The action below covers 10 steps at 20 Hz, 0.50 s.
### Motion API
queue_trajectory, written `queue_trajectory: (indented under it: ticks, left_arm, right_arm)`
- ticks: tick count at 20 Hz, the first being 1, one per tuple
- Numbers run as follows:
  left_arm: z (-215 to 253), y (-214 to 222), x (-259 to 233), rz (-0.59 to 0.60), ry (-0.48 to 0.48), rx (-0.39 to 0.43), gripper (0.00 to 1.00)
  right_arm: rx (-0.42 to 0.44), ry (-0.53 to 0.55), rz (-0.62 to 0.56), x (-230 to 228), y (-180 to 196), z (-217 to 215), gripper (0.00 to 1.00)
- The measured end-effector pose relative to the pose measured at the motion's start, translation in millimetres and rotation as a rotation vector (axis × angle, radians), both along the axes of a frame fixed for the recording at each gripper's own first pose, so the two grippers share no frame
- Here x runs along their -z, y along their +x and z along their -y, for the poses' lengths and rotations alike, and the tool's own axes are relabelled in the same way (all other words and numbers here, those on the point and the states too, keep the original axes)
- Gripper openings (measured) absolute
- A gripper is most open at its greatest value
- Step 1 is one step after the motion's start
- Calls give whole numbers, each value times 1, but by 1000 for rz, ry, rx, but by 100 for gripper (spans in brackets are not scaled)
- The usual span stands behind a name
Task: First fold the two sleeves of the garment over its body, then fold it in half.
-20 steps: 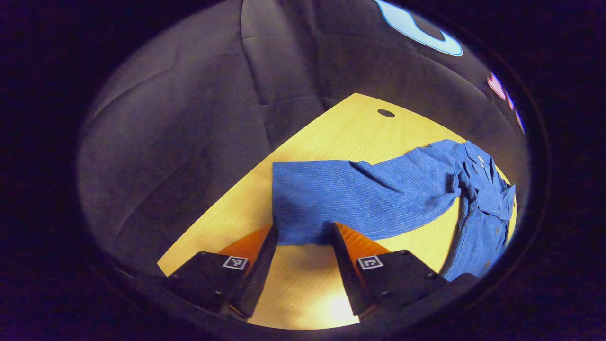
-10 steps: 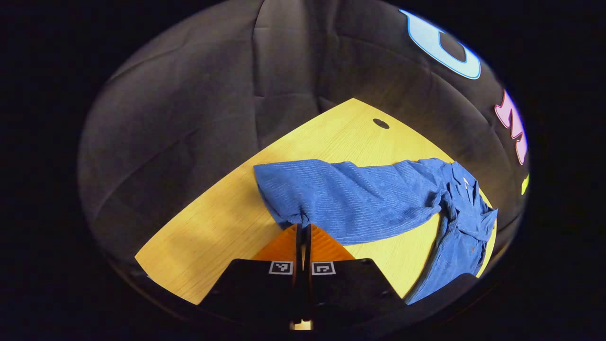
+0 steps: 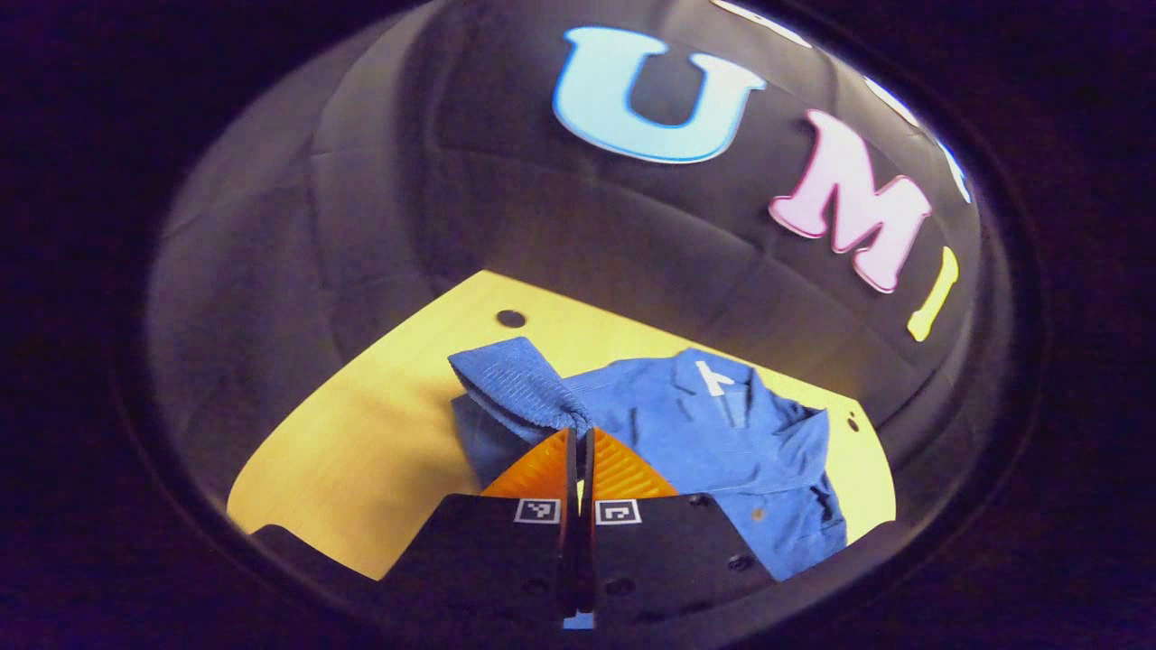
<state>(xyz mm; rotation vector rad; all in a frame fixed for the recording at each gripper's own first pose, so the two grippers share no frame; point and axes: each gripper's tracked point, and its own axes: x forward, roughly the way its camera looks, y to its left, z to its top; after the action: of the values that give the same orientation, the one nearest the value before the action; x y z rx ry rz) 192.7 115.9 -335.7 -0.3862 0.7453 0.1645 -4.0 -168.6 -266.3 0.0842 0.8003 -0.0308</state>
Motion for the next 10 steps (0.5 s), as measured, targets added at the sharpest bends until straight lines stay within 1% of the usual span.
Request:
queue_trajectory:
  ticks: [2,4,6,7,9,10]
  left_arm:
    - [76,38,-15,66,-44,130,0]
    - [152,74,-26,120,-78,251,0]
    - [225,98,-25,130,-132,358,0]
    - [253,106,-23,127,-151,396,0]
    - [293,124,-17,115,-154,426,2]
    - [306,127,-15,107,-166,439,24]
  right_arm:
    - [46,-1,-18,5,-2,24,97]
    - [92,-7,-58,13,-14,47,97]
    - [151,-21,-94,15,-33,74,98]
    - [180,-24,-102,15,-42,85,98]
    - [229,-29,-126,20,-57,102,97]
    - [248,-30,-138,21,-65,107,98]
